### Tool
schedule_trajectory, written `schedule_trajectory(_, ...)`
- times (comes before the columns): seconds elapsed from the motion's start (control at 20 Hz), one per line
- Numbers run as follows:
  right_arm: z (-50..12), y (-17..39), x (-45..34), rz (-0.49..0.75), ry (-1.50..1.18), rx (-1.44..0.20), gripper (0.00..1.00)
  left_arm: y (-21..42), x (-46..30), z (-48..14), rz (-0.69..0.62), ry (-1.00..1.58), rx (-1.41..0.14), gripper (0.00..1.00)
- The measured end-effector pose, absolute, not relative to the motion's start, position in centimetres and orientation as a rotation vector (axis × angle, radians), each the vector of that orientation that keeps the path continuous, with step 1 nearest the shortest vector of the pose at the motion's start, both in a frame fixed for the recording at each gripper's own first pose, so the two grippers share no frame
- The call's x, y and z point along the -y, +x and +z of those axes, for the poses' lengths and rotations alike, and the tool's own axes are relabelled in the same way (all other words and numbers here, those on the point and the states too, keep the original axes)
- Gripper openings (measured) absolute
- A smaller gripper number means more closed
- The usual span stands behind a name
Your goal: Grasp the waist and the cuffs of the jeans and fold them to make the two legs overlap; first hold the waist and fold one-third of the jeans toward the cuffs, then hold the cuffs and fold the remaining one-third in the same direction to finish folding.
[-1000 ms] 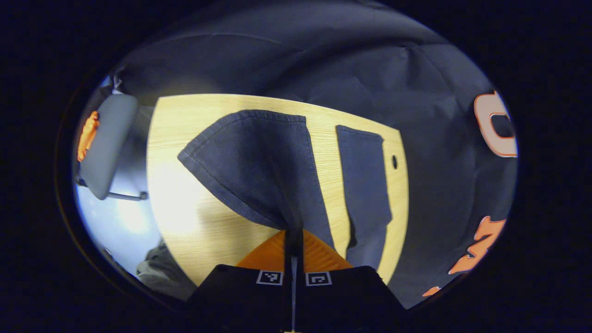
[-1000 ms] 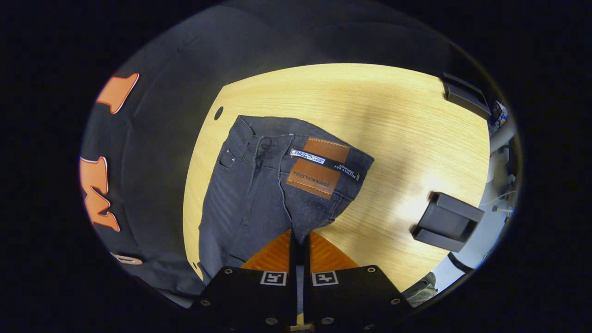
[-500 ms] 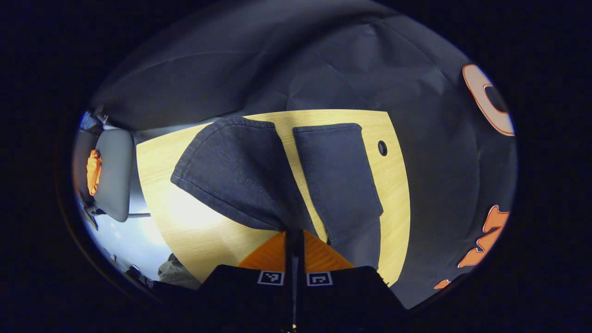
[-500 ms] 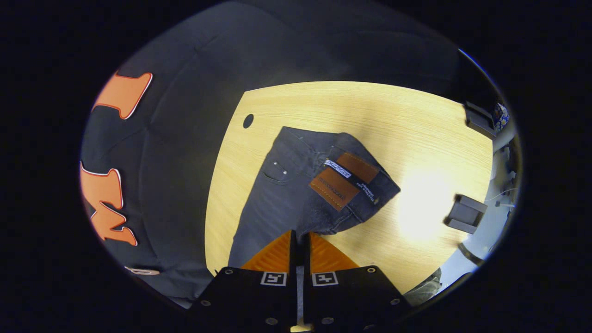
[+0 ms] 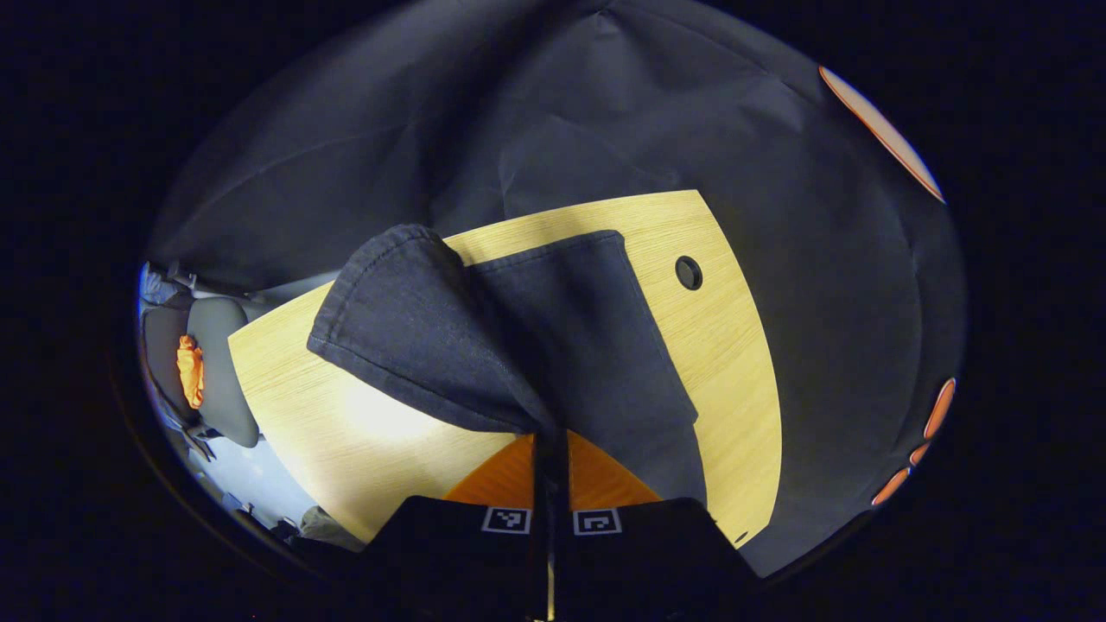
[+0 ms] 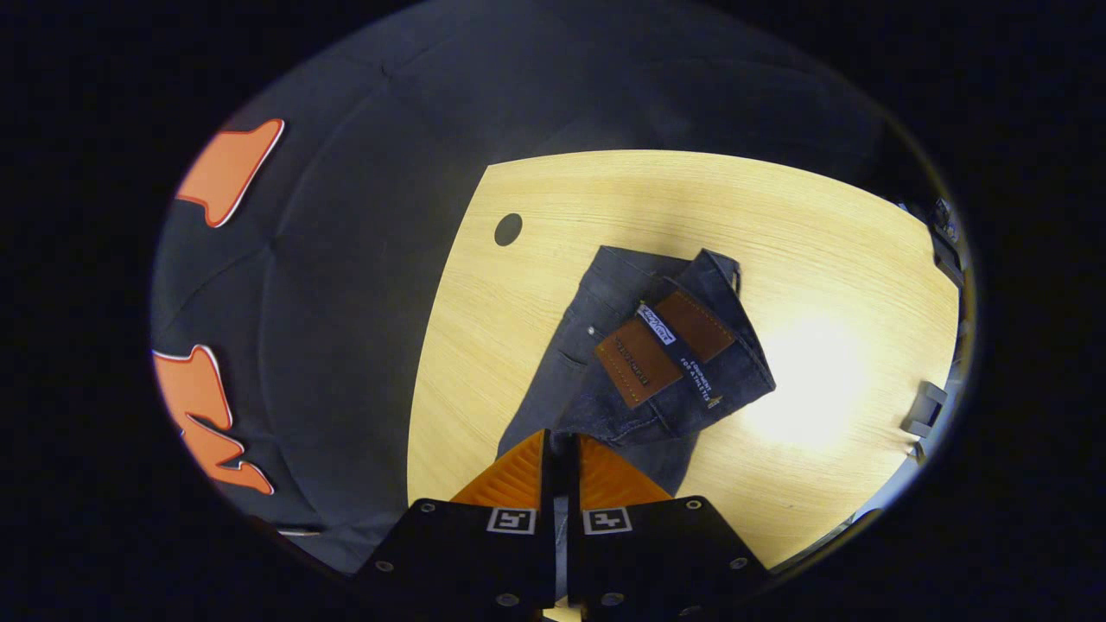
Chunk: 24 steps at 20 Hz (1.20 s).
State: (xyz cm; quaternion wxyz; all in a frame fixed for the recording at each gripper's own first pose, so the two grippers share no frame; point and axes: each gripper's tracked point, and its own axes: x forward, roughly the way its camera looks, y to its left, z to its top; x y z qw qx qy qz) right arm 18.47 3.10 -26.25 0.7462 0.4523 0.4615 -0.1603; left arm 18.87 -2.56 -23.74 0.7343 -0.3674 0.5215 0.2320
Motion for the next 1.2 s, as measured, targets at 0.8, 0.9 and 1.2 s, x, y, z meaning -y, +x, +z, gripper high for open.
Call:
schedule_trajectory(0.8,-18.7,18.7,-1.3,-0.135,0.906,-0.721,0.98,32.6,5.3,-17.8,0.188,-0.773,-0.780,0.97)
schedule_trajectory(0.9,-18.1,16.1,-0.2,-0.131,0.898,-0.695,0.98,32.3,5.1,-16.0,0.072,-0.830,-0.684,0.98)
schedule_trajectory(1.2,-20.8,8.0,3.9,-0.184,0.921,-0.668,0.98,27.0,5.8,-11.6,-0.126,-0.781,-0.472,0.98)
